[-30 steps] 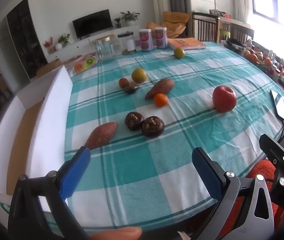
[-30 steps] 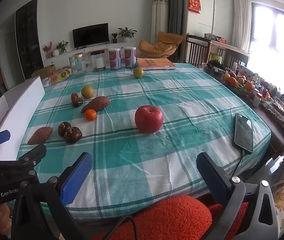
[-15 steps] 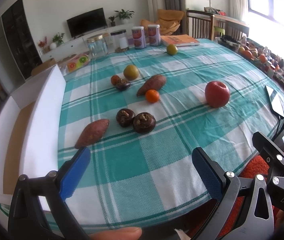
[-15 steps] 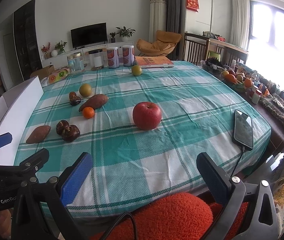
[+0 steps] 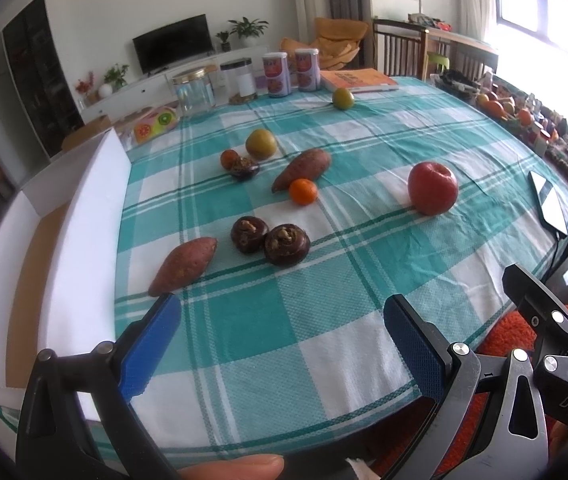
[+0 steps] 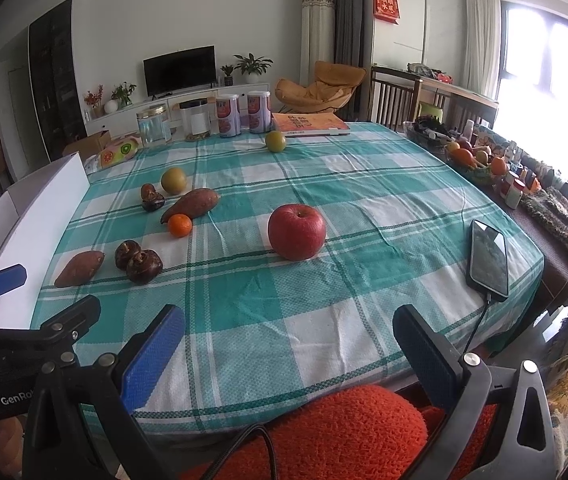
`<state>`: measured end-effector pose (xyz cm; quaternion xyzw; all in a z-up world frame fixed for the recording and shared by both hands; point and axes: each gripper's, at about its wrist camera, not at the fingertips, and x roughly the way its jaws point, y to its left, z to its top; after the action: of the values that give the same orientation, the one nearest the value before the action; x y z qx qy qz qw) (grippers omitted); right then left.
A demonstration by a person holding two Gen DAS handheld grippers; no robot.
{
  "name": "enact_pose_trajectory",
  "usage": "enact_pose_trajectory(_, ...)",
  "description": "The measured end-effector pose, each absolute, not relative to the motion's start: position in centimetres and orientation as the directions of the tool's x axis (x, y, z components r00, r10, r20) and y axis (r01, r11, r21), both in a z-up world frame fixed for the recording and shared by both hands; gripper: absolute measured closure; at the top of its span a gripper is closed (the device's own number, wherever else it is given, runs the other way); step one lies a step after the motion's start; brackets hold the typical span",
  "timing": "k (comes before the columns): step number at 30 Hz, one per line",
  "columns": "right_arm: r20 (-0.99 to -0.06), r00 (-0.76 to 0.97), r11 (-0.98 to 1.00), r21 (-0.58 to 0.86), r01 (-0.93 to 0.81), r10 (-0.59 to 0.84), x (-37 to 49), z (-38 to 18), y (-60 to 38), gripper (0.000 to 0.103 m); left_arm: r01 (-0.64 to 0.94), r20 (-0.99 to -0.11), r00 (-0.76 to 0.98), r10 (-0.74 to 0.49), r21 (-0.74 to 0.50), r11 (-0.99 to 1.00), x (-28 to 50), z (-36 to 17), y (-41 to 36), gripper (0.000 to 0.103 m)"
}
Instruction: Organize fruits
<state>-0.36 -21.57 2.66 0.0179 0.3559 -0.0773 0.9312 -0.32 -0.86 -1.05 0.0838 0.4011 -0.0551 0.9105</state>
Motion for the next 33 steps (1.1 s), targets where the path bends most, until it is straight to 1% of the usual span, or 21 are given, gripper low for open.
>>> enact_pose_trajectory(33, -0.668, 0.733, 0.988, -0.018, 0.156, -0.128, -0.35, 2.64, -21.67, 0.000, 0.168, -0.743, 0.669, -0.033, 0.108, 0.980, -0.30, -1.02, -0.95, 0.001)
